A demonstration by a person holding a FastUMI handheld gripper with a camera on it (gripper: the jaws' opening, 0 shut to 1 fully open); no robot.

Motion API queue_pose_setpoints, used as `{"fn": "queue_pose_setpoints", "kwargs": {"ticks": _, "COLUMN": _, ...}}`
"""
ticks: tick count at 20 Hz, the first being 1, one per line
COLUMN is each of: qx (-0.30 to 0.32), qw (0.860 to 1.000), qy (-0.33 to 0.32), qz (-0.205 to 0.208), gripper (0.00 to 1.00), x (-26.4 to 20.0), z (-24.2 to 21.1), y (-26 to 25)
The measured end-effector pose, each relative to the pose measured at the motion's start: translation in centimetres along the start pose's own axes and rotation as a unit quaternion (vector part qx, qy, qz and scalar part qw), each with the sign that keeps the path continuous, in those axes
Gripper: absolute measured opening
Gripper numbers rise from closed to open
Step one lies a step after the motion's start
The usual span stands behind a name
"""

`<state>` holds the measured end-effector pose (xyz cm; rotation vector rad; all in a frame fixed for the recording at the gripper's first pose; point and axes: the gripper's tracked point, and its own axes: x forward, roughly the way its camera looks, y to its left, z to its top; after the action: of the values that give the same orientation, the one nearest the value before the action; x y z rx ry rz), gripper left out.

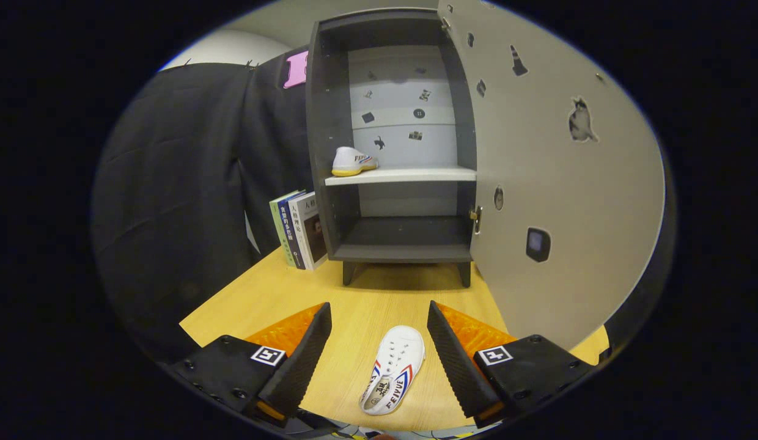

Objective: Open the shoe cabinet door, grab the shoes and put them into the shoe cabinet, then close the shoe cabinet door.

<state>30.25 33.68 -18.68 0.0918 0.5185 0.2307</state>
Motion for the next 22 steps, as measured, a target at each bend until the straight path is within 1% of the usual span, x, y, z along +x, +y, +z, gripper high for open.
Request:
{"fn": "queue_pose_setpoints", "kwargs": {"ticks": 3, "qx": -0.008, "qw": 1.0, "qy": 0.026, "qz": 0.005, "gripper": 0.98, "x": 2.2, "z": -2.1, "y": 0.5}}
{"fn": "queue_pose_setpoints", "kwargs": {"ticks": 6, "qx": -0.015, "qw": 0.998, "qy": 0.064, "qz": 0.007, "gripper": 0.98, "x": 4.2, "z": -5.1, "y": 0.7}}
{"fn": "queue_pose_setpoints", "kwargs": {"ticks": 11, "qx": -0.021, "qw": 0.993, "qy": 0.118, "qz": 0.013, "gripper": 0.98, "x": 6.4, "z": -9.2, "y": 1.1}}
{"fn": "queue_pose_setpoints", "kwargs": {"ticks": 18, "qx": -0.02, "qw": 0.978, "qy": 0.205, "qz": 0.013, "gripper": 0.98, "x": 8.9, "z": -14.8, "y": 1.1}}
{"fn": "queue_pose_setpoints", "kwargs": {"ticks": 22, "qx": -0.026, "qw": 0.972, "qy": 0.235, "qz": 0.008, "gripper": 0.98, "x": 9.5, "z": -16.5, "y": 1.0}}
